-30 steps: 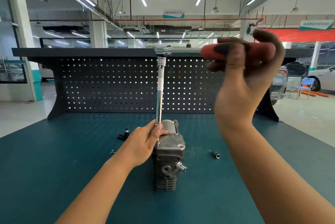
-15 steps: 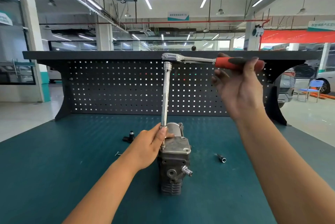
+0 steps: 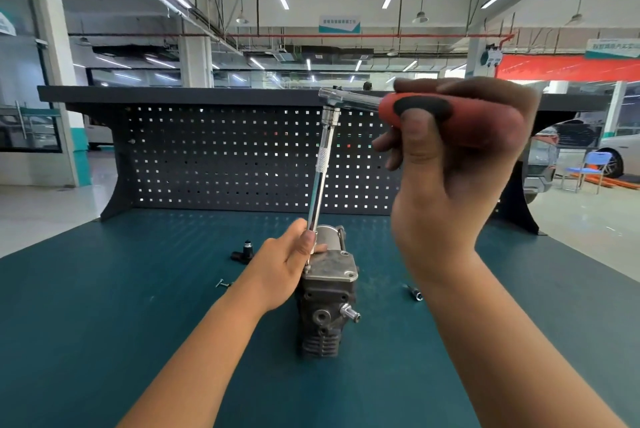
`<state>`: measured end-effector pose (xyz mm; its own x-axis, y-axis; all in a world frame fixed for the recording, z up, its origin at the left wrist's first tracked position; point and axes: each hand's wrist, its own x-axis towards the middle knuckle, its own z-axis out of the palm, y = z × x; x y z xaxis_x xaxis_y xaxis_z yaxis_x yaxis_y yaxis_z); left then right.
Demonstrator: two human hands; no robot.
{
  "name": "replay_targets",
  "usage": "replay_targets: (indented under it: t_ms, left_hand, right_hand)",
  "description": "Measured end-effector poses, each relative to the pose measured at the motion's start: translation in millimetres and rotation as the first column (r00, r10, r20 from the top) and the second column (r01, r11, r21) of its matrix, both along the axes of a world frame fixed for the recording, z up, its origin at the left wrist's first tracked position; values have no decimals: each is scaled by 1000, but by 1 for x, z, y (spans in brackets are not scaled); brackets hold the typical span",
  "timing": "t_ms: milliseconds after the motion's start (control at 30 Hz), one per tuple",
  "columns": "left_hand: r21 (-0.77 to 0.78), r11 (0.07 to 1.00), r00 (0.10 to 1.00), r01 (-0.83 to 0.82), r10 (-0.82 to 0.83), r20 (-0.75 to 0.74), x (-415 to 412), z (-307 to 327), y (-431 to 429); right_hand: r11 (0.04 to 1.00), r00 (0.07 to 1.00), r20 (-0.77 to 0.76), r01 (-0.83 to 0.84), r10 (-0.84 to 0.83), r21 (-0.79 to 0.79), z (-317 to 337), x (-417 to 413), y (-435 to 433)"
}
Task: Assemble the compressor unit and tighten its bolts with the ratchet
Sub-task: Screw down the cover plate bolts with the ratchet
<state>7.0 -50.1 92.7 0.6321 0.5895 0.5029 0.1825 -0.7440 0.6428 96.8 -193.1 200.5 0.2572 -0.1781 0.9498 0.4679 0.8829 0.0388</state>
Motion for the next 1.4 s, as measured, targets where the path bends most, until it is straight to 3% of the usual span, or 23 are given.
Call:
replay_targets:
  t_ms: [133,267,533,600,667,767,867,967,1067,1200,1233,1300,1400]
  left_hand:
    - [109,994,998,-17,10,64,2,-4,-3]
    - [0,999,994,-41,41,105,7,-15,12]
    - [-50,999,998,12,-9,59,3,-13,17]
    - [-38,999,998,20,-18,59,2,-9,11]
    - [-71,997,998,34,-30,60,0,-1,-1]
    - [-107,993,997,58,-52,59,-2,4,-5]
    - [-94,993,996,69,-63,58,-2,2,-3]
    - [-93,993,996,76,-72,52,-3,1,-3]
    - [-95,992,996,83,-79,47,-3,2,-1]
    - [-76,994,996,84,-83,24,-1,2,1]
    - [-77,994,996,83,-81,22,-1,2,1]
    - [-76,995,998,69,-68,17,-1,0,3]
    - [-65,997,999,32,-31,11,0,-4,6]
  right_hand:
    - [977,965,158,213,-209,-9,2,-16,-1]
    - [910,879,251,415,-406,20,3,-35,0]
    - [910,883,231,413,-408,29,1,-41,4]
    - [945,926,194,325,-324,28,0,-32,8]
    - [991,985,106,133,-133,0,0,-23,11]
    - [979,970,-159,-193,181,-62,2,-4,12]
    - [919,853,-413,-386,320,-85,4,21,17]
    - [812,708,-559,-575,432,-101,9,47,27]
    - [666,550,-661,-739,511,-100,17,67,38]
    - [480,265,-708,-869,655,119,16,83,48]
    - [465,242,-690,-872,682,154,13,84,49]
    - [498,304,-653,-858,693,130,9,79,47]
    - [623,505,-562,-782,655,22,7,66,38]
